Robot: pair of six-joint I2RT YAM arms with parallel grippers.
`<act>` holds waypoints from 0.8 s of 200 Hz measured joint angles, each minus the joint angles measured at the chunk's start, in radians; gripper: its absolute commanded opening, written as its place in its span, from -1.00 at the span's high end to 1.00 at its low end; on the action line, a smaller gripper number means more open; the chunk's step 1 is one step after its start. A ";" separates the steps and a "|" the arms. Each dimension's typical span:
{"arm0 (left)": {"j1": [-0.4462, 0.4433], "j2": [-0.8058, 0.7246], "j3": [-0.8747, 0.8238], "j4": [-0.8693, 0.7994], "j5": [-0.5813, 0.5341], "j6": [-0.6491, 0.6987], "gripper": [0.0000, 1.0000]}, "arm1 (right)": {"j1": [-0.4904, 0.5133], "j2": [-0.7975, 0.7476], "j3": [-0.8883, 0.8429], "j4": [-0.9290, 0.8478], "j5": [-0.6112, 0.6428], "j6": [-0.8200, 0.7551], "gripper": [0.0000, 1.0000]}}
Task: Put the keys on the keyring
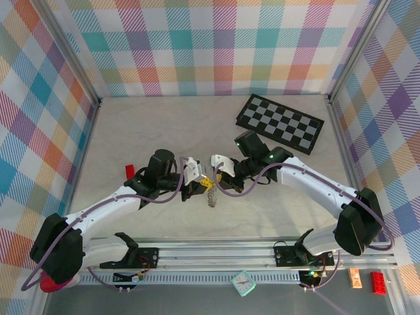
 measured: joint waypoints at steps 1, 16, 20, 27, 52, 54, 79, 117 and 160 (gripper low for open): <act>0.000 0.000 0.000 0.000 0.000 0.000 1.00 | -0.001 0.000 -0.001 0.001 -0.001 0.000 0.63; 0.000 -0.002 0.000 0.002 0.000 0.000 1.00 | -0.021 -0.011 -0.026 0.041 -0.029 0.037 0.49; 0.000 -0.002 0.000 0.002 0.000 0.000 1.00 | -0.027 -0.017 -0.038 0.054 -0.039 0.046 0.48; 0.000 -0.002 -0.001 0.003 0.000 0.000 1.00 | -0.038 -0.029 -0.057 0.072 -0.053 0.065 0.46; 0.000 -0.008 -0.014 0.019 0.000 0.000 1.00 | -0.067 -0.064 -0.116 0.126 -0.084 0.121 0.46; 0.000 -0.009 -0.014 0.021 0.000 -0.001 1.00 | -0.069 -0.066 -0.120 0.129 -0.085 0.124 0.46; 0.000 -0.011 -0.016 0.032 0.000 -0.001 1.00 | -0.072 -0.068 -0.150 0.166 -0.098 0.158 0.48; 0.000 -0.012 -0.016 0.033 0.000 -0.001 1.00 | -0.072 -0.068 -0.155 0.188 -0.116 0.179 0.72; 0.000 -0.017 -0.023 0.044 -0.008 0.000 1.00 | -0.072 -0.068 -0.155 0.191 -0.127 0.192 1.00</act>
